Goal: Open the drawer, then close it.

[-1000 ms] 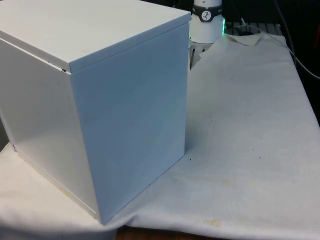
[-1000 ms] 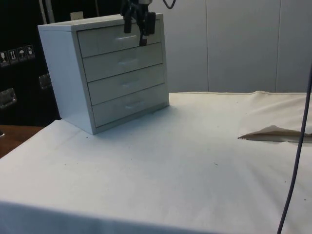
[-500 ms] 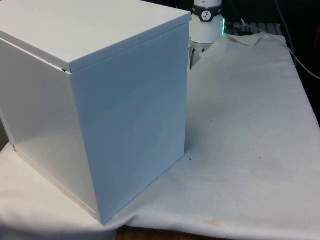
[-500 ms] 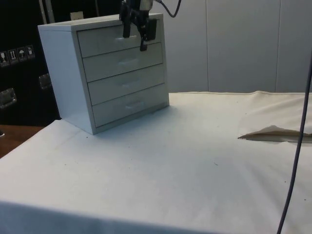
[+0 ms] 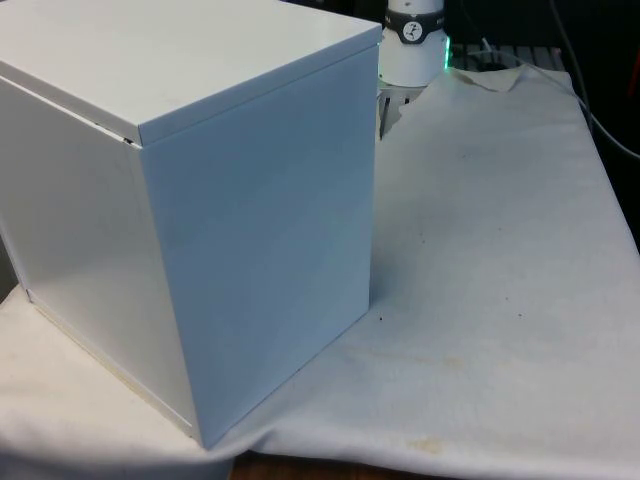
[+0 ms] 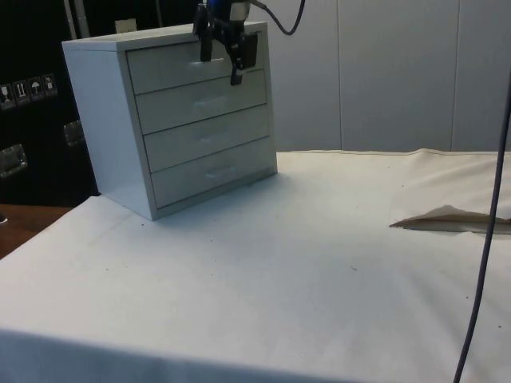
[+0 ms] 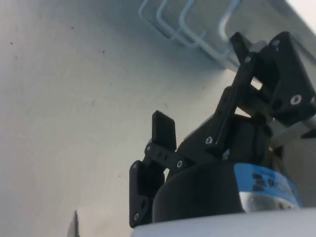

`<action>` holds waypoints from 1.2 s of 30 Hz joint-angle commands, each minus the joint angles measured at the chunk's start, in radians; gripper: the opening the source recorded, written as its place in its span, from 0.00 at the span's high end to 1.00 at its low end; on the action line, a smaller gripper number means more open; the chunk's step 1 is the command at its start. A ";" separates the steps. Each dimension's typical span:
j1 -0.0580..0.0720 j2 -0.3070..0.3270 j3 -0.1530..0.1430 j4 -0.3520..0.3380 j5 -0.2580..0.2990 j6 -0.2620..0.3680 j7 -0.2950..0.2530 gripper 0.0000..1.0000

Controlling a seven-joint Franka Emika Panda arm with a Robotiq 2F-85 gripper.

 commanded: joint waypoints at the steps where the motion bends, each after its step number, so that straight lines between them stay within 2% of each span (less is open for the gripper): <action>1: -0.005 0.008 -0.004 0.003 -0.028 0.019 0.013 0.00; 2: 0.000 0.000 -0.001 0.000 -0.007 0.000 0.002 0.00; 3: -0.005 0.006 -0.005 0.002 -0.036 0.019 0.016 0.00; 11: -0.005 -0.004 -0.004 -0.006 -0.113 0.012 0.042 0.00; 12: 0.000 -0.013 -0.002 -0.009 -0.083 0.001 0.023 0.00; 13: -0.004 -0.003 -0.004 -0.008 -0.122 0.013 0.046 0.00; 19: -0.003 0.012 -0.006 -0.017 -0.164 0.027 0.078 0.00; 21: 0.000 0.005 -0.003 -0.016 -0.150 0.010 0.069 0.00; 22: -0.002 0.018 -0.007 -0.014 -0.166 0.029 0.082 0.00; 33: 0.000 0.015 -0.005 -0.011 -0.157 0.024 0.083 0.00; 34: 0.000 0.015 -0.005 -0.011 -0.157 0.024 0.083 0.01; 36: 0.000 0.015 -0.005 -0.010 -0.156 0.026 0.083 0.10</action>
